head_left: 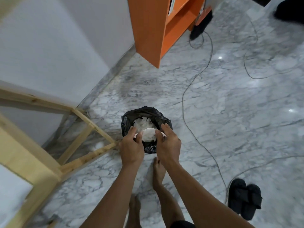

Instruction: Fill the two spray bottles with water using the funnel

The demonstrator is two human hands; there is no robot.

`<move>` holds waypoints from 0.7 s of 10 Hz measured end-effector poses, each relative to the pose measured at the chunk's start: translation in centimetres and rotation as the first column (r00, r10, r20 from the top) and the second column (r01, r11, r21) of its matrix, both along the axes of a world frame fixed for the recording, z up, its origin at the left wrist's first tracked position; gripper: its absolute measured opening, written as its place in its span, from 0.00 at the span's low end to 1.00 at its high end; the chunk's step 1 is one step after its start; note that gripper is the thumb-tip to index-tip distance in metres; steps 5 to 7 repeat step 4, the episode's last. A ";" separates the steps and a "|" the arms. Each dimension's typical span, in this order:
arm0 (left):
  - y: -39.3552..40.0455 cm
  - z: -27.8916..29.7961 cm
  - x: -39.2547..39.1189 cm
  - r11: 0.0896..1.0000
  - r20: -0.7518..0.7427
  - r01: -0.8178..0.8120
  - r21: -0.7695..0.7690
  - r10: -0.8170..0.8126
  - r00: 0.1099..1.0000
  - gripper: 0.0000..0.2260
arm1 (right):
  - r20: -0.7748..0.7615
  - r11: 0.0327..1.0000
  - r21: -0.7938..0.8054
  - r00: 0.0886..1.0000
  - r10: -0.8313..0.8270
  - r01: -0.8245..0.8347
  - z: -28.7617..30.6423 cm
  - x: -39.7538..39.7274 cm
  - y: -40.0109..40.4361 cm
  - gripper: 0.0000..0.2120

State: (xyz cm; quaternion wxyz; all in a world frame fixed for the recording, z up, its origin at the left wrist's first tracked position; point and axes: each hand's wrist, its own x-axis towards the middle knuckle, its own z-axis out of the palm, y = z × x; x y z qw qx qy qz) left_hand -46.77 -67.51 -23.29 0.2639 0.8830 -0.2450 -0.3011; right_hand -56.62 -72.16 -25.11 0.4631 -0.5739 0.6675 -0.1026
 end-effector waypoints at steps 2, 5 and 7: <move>-0.1 0.9 0.6 0.999 0.033 0.018 0.049 -0.019 0.999 0.16 | -0.001 1.000 -0.004 1.000 -0.003 0.003 0.2 -0.1 -0.9 0.19; 0.3 4.2 0.5 0.996 -0.047 -0.083 0.033 0.085 0.995 0.19 | -0.037 0.999 -0.022 0.999 0.032 -0.032 1.6 -0.6 -1.0 0.17; 0.3 4.2 0.5 0.996 -0.047 -0.083 0.033 0.085 0.995 0.19 | -0.037 0.999 -0.022 0.999 0.032 -0.032 1.6 -0.6 -1.0 0.17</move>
